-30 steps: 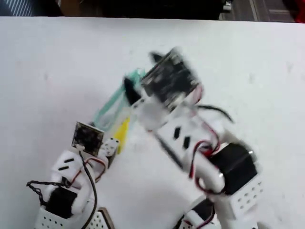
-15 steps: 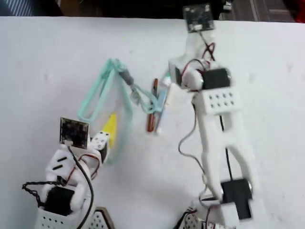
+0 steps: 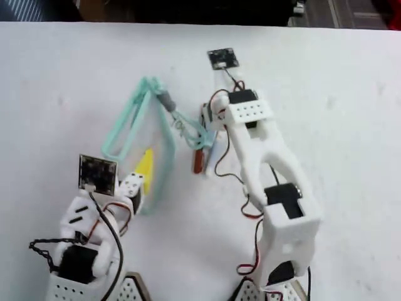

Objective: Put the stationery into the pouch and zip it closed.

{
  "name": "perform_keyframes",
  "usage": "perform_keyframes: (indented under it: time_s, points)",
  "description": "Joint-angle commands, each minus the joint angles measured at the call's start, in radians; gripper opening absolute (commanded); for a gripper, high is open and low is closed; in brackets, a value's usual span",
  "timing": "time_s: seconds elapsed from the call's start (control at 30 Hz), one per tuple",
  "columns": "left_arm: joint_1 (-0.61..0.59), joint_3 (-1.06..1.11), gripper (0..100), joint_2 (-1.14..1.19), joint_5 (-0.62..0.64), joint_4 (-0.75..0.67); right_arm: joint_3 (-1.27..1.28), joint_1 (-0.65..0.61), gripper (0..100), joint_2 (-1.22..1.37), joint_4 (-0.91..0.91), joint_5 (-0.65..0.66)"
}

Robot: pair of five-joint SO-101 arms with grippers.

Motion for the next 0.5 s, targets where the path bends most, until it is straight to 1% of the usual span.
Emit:
perform_keyframes:
  time_s: [0.0, 0.13, 0.37, 0.47]
  points:
    - [-0.002, -0.018, 17, -0.008, 0.008, -0.02, -0.015, 0.016, 21.5, 0.013, -0.067, -0.081]
    - [-0.002, -0.018, 17, -0.008, 0.008, -0.02, -0.015, 0.035, 21.5, 0.045, -0.117, -0.117]
    - [-0.002, -0.018, 17, -0.008, 0.008, -0.018, -0.015, 0.039, 21.4, 0.074, -0.189, -0.117]
    - [-0.002, -0.018, 17, -0.008, 0.008, -0.018, -0.015, 0.039, 17.6, 0.099, -0.223, -0.117]
